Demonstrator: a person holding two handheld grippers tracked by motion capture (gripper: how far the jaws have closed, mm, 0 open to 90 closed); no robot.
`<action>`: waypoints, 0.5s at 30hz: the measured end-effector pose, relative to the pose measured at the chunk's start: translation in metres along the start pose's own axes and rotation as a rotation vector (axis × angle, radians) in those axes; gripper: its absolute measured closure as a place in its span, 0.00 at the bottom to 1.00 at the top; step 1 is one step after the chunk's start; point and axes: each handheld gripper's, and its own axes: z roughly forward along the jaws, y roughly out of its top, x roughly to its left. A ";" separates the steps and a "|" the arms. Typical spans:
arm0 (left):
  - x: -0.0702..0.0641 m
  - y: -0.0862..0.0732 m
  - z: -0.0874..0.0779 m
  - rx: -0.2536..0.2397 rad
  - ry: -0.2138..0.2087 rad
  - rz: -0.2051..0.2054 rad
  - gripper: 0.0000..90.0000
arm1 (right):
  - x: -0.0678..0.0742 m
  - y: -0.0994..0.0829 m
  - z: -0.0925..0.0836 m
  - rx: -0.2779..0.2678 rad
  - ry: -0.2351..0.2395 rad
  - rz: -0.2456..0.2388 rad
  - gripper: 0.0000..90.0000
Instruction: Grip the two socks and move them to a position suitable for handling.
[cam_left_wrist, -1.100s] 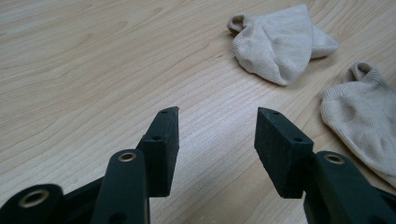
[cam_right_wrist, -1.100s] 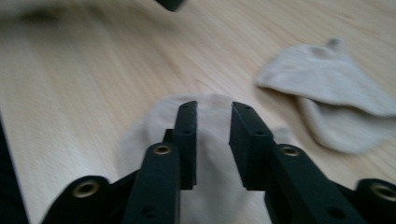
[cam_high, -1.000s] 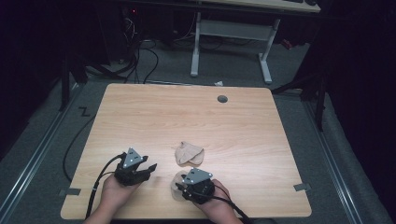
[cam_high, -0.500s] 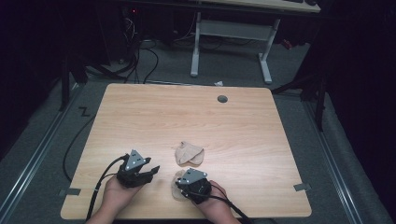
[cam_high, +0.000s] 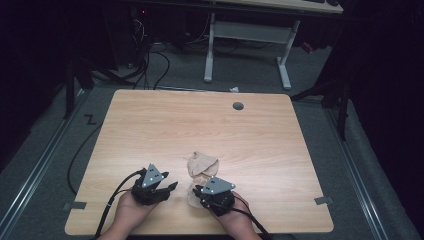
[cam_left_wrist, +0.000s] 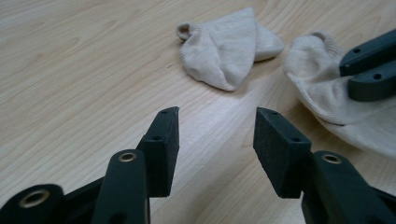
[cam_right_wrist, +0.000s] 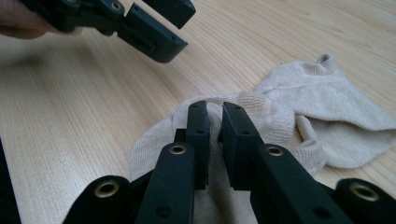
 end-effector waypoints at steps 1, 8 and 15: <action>-0.001 0.000 0.001 0.002 -0.001 0.006 0.56 | -0.001 0.000 0.000 -0.002 -0.001 0.002 0.91; -0.004 0.000 0.005 0.016 -0.002 0.017 0.56 | -0.001 -0.004 0.004 0.025 0.005 -0.002 0.90; -0.002 -0.001 0.004 0.018 -0.008 -0.001 0.56 | 0.001 -0.005 0.007 0.034 0.023 0.001 0.90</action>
